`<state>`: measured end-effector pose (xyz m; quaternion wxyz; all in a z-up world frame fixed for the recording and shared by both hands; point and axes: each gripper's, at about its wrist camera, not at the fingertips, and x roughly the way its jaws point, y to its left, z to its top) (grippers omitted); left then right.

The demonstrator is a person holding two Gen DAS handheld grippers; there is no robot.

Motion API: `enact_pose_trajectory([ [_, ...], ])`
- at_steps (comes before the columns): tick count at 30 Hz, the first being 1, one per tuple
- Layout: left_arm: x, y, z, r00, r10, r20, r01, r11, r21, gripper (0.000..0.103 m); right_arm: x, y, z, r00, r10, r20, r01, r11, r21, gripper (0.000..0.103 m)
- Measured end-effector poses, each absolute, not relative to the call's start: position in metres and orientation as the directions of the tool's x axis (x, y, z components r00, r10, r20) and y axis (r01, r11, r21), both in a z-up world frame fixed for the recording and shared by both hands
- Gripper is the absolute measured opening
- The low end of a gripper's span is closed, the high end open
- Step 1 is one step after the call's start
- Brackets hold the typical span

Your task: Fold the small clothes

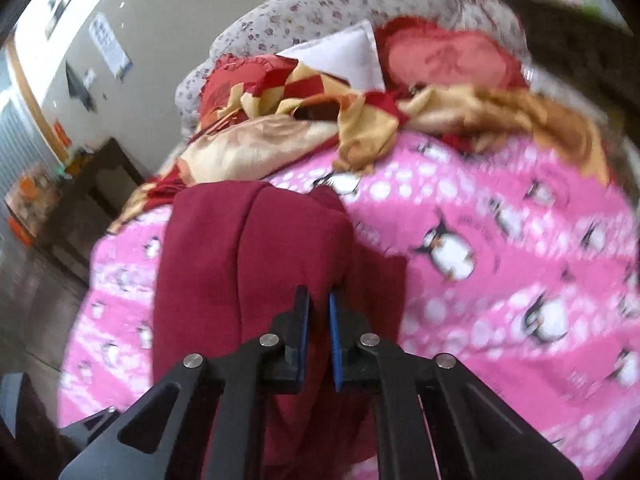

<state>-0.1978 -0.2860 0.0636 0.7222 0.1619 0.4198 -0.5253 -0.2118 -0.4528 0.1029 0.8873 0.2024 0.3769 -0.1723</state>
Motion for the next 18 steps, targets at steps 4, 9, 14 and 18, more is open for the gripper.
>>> enact_pose_trajectory([
  [4, -0.197, -0.296, 0.054, 0.091, -0.609, -0.788, 0.896, 0.395, -0.202, 0.077, -0.200, -0.458, 0.082, 0.614, -0.188, -0.767, 0.478, 0.861, 0.172, 0.026],
  [9, -0.195, -0.295, 0.055, 0.087, -0.605, -0.791, 0.891, 0.403, -0.211, 0.077, -0.216, -0.462, 0.094, 0.634, -0.159, -0.757, 0.485, 0.844, 0.229, 0.032],
  [14, -0.197, -0.291, 0.056, 0.098, -0.607, -0.788, 0.888, 0.411, -0.206, 0.077, -0.238, -0.440, 0.122, 0.680, -0.117, -0.724, 0.426, 0.866, 0.260, 0.035],
  [18, -0.196, -0.288, 0.061, 0.099, -0.606, -0.790, 0.882, 0.421, -0.212, 0.077, -0.246, -0.416, 0.126, 0.683, -0.073, -0.727, 0.373, 0.890, 0.261, 0.036],
])
